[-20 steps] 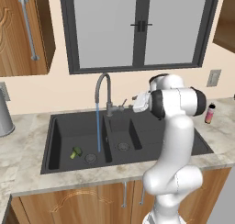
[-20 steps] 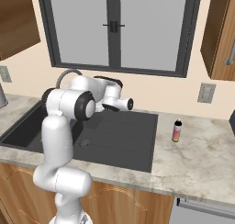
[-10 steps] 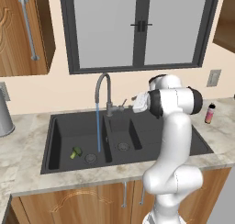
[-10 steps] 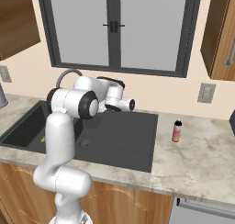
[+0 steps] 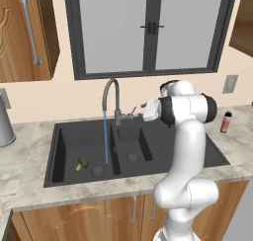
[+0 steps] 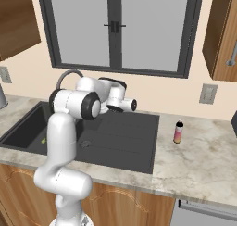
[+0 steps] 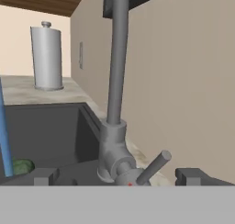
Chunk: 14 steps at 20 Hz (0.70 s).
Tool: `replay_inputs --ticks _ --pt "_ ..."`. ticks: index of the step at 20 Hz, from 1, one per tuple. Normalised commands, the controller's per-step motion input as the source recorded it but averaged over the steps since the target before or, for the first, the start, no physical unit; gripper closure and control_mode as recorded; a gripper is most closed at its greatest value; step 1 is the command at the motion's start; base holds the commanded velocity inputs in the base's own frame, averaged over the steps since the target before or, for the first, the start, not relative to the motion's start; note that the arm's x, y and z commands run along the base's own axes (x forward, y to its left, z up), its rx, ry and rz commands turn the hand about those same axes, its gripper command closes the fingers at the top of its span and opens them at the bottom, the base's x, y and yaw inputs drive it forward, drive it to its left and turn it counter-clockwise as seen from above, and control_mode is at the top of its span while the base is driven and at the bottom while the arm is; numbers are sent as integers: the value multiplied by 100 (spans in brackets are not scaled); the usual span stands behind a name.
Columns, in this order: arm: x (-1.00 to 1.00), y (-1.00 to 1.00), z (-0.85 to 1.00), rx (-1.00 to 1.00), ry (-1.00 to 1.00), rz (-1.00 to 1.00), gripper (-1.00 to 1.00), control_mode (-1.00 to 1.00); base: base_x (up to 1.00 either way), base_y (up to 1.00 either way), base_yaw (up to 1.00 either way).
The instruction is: Turn on the sink faucet. Then move the broccoli from the counter to the sink. Turn off the sink. Move the vegetable from the sink to the pot next to the stove. Finally move the pot to the rear right burner.
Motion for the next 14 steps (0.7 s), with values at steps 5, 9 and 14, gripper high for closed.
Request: replay_inputs --ticks 5,9,14 --pt "23 3 -11 0 0 4 -100 -100 0 0 0" --pt "22 1 -12 0 0 4 -100 -100 0 0 0" --pt "26 2 -17 0 0 4 -100 -100 0 0 0"
